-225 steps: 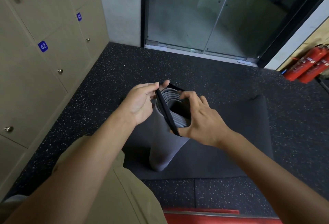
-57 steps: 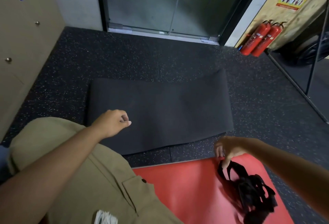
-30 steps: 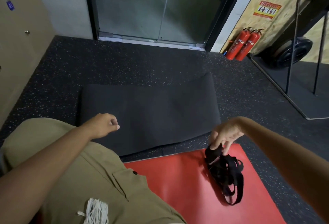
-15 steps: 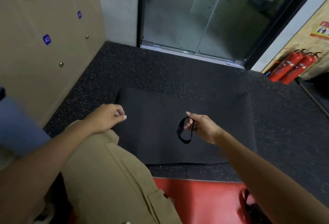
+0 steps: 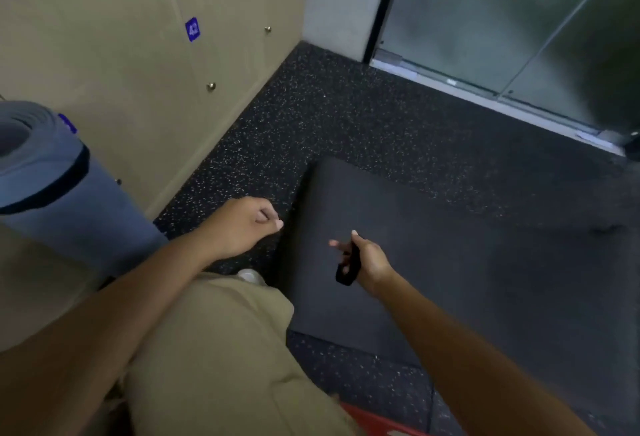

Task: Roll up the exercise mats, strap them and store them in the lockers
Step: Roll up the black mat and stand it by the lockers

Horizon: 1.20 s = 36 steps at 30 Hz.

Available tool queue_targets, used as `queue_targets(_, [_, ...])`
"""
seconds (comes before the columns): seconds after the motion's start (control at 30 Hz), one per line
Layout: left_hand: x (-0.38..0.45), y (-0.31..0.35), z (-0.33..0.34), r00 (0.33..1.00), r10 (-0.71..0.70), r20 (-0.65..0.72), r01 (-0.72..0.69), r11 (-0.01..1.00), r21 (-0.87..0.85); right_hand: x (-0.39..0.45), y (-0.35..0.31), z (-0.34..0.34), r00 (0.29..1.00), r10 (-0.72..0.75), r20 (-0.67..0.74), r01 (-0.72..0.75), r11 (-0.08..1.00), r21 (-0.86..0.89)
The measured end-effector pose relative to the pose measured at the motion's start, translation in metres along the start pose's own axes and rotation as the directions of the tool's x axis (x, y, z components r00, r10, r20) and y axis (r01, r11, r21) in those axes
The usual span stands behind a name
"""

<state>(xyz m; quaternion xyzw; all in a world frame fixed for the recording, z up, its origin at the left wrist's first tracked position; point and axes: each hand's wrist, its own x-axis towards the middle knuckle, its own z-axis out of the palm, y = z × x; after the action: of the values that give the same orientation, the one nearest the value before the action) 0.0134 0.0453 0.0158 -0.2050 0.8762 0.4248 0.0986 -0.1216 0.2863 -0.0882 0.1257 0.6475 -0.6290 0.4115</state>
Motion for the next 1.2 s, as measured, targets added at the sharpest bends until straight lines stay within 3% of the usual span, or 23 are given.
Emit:
queue_targets(0.1, [0.022, -0.03, -0.007, 0.999, -0.036, 0.01, 0.035, 0.999, 0.024, 0.055, 0.022, 0.031, 0.999, 0.012, -0.032, -0.023, 0.935, -0.354])
queue_targets(0.27, [0.06, -0.081, -0.002, 0.992, -0.1, 0.072, 0.095, 0.993, 0.071, 0.14, 0.074, 0.068, 0.981, -0.038, -0.189, -0.116, 0.666, -0.737])
queue_targets(0.4, [0.089, -0.102, 0.005, 0.989, -0.108, 0.102, 0.101, 0.992, 0.075, 0.163, 0.1, 0.093, 0.954, 0.062, -0.294, -0.286, 0.49, -0.824])
queue_targets(0.7, [0.124, -0.13, 0.035, 0.979, -0.131, 0.156, 0.118, 0.989, 0.087, 0.196, 0.139, 0.124, 0.876, -0.02, -0.482, -0.471, 0.183, -0.863])
queue_targets(1.07, [0.11, -0.155, 0.047, 0.963, -0.188, 0.192, 0.184, 0.982, 0.043, 0.187, 0.137, 0.087, 0.914, -0.088, -0.396, -0.354, 0.302, -0.885])
queue_targets(1.13, [0.109, -0.154, 0.054, 0.96, -0.181, 0.213, 0.174, 0.984, 0.047, 0.176, 0.143, 0.071, 0.885, -0.092, -0.455, -0.39, 0.386, -0.836])
queue_targets(1.2, [0.109, -0.15, 0.06, 0.958, -0.173, 0.227, 0.163, 0.985, 0.064, 0.161, 0.157, 0.051, 0.799, -0.002, -0.601, -0.504, 0.542, -0.673])
